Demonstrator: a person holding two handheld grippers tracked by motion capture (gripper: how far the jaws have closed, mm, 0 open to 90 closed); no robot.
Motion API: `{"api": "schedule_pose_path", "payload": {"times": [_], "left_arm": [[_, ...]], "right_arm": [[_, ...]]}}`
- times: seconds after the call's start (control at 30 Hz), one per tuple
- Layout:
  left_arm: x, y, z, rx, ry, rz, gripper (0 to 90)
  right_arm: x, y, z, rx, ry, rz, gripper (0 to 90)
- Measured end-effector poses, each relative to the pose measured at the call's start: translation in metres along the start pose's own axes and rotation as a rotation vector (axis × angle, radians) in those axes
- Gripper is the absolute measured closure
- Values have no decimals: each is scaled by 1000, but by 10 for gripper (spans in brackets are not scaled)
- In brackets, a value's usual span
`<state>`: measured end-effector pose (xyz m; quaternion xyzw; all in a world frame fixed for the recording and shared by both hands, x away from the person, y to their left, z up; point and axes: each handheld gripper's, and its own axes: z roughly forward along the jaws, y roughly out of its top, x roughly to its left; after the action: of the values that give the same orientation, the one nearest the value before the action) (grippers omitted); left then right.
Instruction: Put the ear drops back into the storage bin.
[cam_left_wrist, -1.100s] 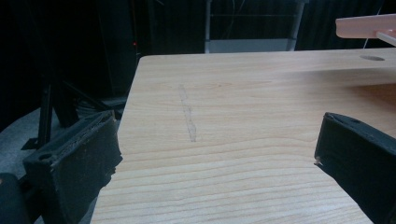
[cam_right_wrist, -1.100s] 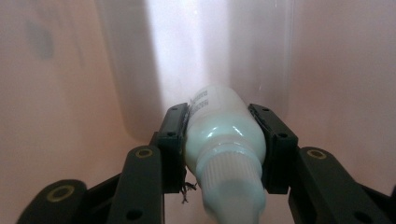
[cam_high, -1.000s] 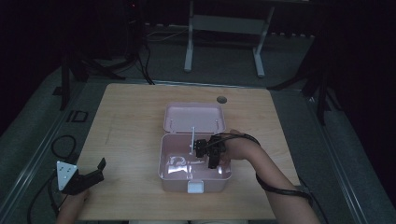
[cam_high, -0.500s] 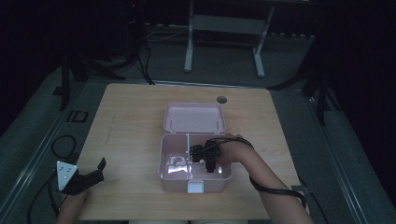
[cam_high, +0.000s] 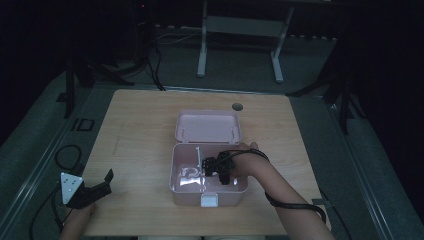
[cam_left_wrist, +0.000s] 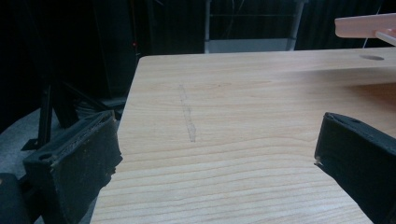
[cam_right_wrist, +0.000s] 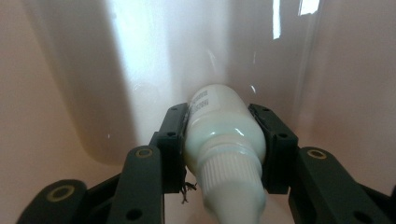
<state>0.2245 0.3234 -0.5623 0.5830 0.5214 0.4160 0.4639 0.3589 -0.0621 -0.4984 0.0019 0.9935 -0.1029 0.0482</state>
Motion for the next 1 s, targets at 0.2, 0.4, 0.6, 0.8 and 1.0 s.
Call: {"api": "schedule_pose_path", "payload": {"times": [0.2,0.4,0.6,0.8,1.0], "left_arm": [[0,0,0,-2,-1,-2,4],[0,0,0,-3,-1,-4,3],[0,0,0,-4,-2,-3,4],[0,0,0,0,-1,0,4],[0,0,0,-1,-1,-2,4]], "right_arm": [[1,4,4,21,6,-2,593],[-1,4,0,19,37,18,535],[-4,-4,-19,-23,54,33,532],[-1,-15,-44,-114,47,20,522],[-4,-28,-60,-162,12,22,449]]}}
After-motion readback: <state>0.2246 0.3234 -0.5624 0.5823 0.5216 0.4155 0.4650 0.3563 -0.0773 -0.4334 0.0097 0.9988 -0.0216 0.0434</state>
